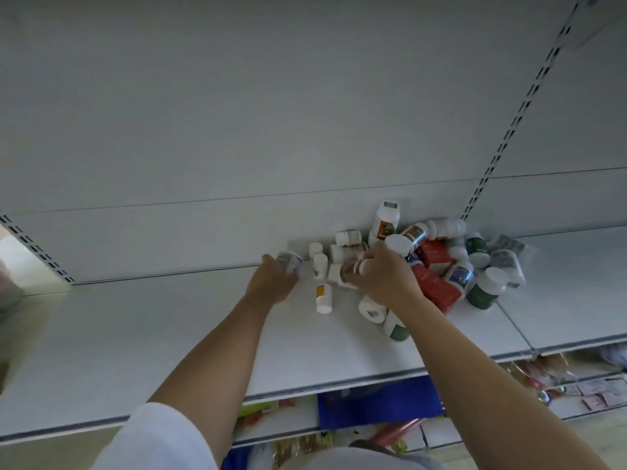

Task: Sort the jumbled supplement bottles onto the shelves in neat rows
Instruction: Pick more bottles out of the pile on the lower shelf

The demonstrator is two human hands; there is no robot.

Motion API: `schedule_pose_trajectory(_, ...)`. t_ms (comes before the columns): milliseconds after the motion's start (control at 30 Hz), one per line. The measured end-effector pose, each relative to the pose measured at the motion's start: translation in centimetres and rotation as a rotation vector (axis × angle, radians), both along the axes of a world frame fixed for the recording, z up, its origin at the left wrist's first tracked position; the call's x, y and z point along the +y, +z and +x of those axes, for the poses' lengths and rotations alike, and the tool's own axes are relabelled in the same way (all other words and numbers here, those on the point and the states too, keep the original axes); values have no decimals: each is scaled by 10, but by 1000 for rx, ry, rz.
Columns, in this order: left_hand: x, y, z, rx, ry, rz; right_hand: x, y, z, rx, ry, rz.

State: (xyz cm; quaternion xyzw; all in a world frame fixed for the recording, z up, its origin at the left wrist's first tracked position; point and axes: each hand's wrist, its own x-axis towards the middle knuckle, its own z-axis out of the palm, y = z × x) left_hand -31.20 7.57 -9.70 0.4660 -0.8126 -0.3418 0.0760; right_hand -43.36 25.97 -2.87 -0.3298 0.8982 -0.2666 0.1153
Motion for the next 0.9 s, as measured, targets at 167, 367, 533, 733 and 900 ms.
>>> schedule_pose_trajectory(167, 28, 58, 50, 549, 106, 558, 10, 15, 39, -1166, -256, -825)
schedule_pose_trajectory(367, 77, 135, 118, 875, 62, 841, 29, 70, 117, -1535, -151, -1046)
schedule_pose_trajectory(533, 106, 178, 178, 1013, -99, 724, 53, 118, 175, -1393, -48, -1041)
schedule_pose_trajectory(733, 131, 223, 230, 1117, -128, 688, 76, 161, 225, -1262, 21, -1118)
schedule_pose_trajectory(900, 154, 259, 244, 1134, -142, 619, 96, 196, 248, -1147, 87, -1168)
